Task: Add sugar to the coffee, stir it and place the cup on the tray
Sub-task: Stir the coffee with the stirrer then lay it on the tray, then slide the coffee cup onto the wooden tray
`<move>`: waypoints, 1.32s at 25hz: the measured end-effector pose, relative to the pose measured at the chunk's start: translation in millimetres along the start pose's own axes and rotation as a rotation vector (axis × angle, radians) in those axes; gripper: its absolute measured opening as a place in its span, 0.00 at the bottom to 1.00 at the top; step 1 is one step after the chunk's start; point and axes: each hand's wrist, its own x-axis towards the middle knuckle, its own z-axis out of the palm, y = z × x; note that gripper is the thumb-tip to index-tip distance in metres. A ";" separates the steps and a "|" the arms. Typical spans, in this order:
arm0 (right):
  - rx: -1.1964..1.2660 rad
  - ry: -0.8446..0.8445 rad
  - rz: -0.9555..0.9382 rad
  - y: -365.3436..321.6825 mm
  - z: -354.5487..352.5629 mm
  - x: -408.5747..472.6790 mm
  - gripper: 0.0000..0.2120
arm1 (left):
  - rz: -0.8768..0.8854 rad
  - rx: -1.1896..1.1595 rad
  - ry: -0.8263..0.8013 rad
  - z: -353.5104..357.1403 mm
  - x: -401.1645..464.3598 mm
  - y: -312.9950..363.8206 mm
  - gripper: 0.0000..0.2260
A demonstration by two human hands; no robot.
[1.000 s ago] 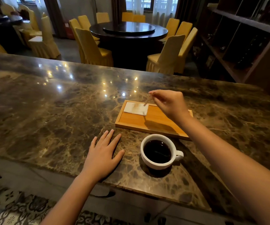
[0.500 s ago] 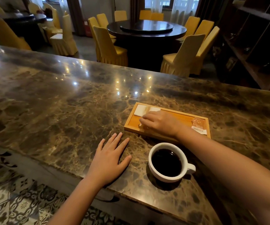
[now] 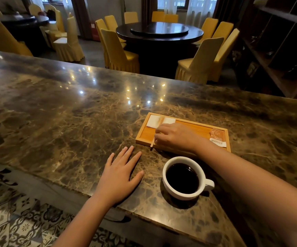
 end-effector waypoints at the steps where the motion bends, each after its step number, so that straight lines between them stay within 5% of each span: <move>1: -0.013 0.007 0.022 1.0 -5.4 -2.2 0.09 | 0.000 -0.001 0.001 0.1 -0.2 -0.3 0.30; 7: 0.099 0.174 0.369 -22.3 -59.9 -40.5 0.13 | 0.011 0.007 0.000 -0.4 0.3 -0.6 0.31; 14: 0.699 0.244 1.091 -106.1 -85.1 -123.6 0.10 | 0.031 0.003 0.001 0.0 0.7 -0.6 0.33; 23: 1.180 0.259 1.215 -138.6 -72.1 -124.7 0.10 | 0.051 0.005 -0.004 2.3 3.0 -3.7 0.34; 33: 1.264 0.432 1.235 -153.5 -66.0 -118.4 0.13 | 0.064 0.000 -0.008 2.3 2.8 -5.2 0.35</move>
